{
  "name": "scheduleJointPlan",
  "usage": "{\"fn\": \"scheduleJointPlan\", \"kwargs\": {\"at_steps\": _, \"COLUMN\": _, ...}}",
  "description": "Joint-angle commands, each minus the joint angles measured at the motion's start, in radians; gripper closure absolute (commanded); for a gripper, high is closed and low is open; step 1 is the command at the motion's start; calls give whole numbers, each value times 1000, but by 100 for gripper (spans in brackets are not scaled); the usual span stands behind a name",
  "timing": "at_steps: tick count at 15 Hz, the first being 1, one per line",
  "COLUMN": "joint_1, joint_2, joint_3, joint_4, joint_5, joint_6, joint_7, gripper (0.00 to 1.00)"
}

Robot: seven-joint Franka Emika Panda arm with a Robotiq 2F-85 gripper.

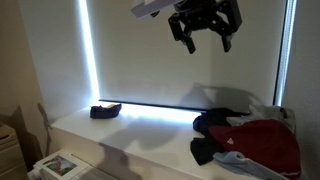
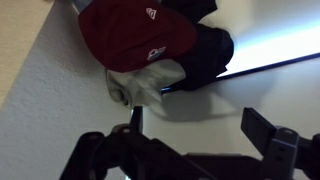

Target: Move the red cap to the left of the windowsill

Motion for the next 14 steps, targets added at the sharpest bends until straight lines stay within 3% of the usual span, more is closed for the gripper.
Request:
{"fn": "scheduleJointPlan", "kwargs": {"at_steps": 1, "joint_1": 18, "joint_2": 3, "joint_3": -16, "joint_4": 0, "joint_5": 12, "joint_6": -7, "joint_7": -15, "gripper": 0}}
{"fn": "scheduleJointPlan", "kwargs": {"at_steps": 5, "joint_1": 25, "joint_2": 18, "joint_3": -17, "joint_4": 6, "joint_5": 18, "joint_6": 10, "joint_7": 8, "gripper": 0}}
{"fn": "scheduleJointPlan", "kwargs": {"at_steps": 10, "joint_1": 139, "joint_2": 292, "joint_3": -90, "joint_4": 183, "joint_5": 264, "joint_6": -29, "joint_7": 78, "gripper": 0}}
{"fn": "scheduleJointPlan", "kwargs": {"at_steps": 14, "joint_1": 101, "joint_2": 519, "joint_3": -63, "joint_4": 356, "joint_5": 417, "joint_6": -73, "joint_7": 156, "gripper": 0}}
